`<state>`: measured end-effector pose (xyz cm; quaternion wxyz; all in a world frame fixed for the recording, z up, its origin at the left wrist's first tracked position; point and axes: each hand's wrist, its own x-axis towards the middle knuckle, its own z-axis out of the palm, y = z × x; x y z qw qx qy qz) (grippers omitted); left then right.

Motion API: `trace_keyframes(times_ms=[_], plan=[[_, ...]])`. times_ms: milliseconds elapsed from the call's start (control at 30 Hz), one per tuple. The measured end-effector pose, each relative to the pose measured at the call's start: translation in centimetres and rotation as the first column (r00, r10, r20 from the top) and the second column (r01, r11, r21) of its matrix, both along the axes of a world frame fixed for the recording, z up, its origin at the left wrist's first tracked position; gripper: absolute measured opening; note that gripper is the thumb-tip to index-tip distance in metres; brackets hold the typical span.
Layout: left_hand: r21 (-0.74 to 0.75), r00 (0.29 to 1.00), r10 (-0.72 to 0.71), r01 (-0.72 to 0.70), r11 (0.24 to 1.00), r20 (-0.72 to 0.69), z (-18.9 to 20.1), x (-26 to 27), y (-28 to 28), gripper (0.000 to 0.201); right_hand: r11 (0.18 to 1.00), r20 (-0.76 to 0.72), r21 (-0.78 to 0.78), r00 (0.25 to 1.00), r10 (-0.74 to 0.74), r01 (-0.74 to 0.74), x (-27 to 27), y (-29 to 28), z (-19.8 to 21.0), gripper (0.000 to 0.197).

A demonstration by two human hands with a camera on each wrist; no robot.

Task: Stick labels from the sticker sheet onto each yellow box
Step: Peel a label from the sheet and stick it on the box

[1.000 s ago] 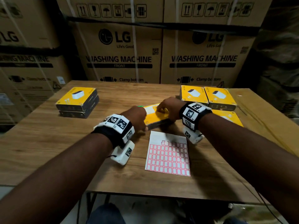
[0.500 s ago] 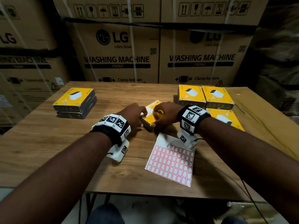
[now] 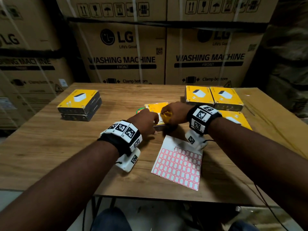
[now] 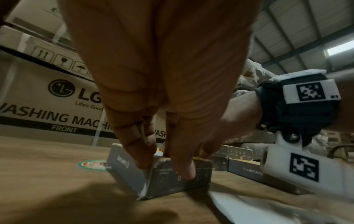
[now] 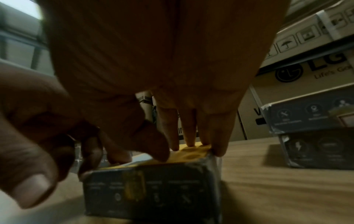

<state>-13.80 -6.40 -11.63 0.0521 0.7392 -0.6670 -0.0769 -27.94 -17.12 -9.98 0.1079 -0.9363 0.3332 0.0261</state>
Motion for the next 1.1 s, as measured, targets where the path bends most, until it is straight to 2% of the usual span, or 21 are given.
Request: trace_keyframes(times_ms=[133, 267, 367, 433, 567, 700, 833, 967, 1100], plan=[[-0.052, 0.999, 0.017, -0.019, 0.998, -0.037, 0.1, -0.3, 0.1, 0.033, 0.998, 0.042, -0.030, 0.998, 0.048, -0.047, -0.7, 0.5, -0.3, 0.032], [-0.085, 0.998, 0.047, -0.051, 0.995, -0.047, 0.3, -0.2, 0.3, 0.029, 0.997, 0.014, -0.057, 0.998, 0.054, -0.053, -1.7, 0.5, 0.2, 0.027], [-0.095, 1.000, 0.012, -0.015, 0.995, -0.026, 0.8, -0.6, 0.3, 0.021, 0.997, -0.044, -0.018, 0.997, 0.071, -0.071, -2.8, 1.1, 1.4, 0.020], [-0.108, 0.998, -0.015, 0.009, 0.994, -0.057, 1.3, -1.3, 0.3, 0.015, 0.991, -0.116, 0.045, 0.985, 0.127, -0.123, -3.4, 2.2, 1.7, 0.022], [-0.001, 0.989, -0.107, 0.107, 0.994, -0.103, 1.1, -3.0, 0.2, 0.013, 0.967, -0.192, 0.169, 0.956, 0.220, -0.189, -4.2, 4.5, 0.5, 0.029], [0.085, 0.992, -0.122, 0.125, 0.988, -0.046, -0.3, -3.7, 0.4, 0.013, 0.976, -0.137, 0.109, 0.970, 0.203, -0.189, -4.5, 5.3, -1.0, 0.031], [0.107, 0.991, -0.111, 0.118, 0.987, -0.067, -1.1, -3.6, 0.3, 0.011, 0.978, -0.112, 0.062, 0.972, 0.205, -0.199, -4.7, 5.4, -1.2, 0.027], [0.109, 0.989, -0.128, 0.136, 0.985, -0.071, -1.4, -3.5, 0.3, 0.043, 0.975, -0.117, 0.015, 0.968, 0.221, -0.221, -4.7, 5.7, -1.1, 0.022], [0.126, 0.990, -0.131, 0.137, 0.983, -0.052, -1.6, -3.3, 0.3, 0.054, 0.974, -0.123, -0.015, 0.968, 0.220, -0.224, -4.7, 5.6, -0.9, 0.021]])
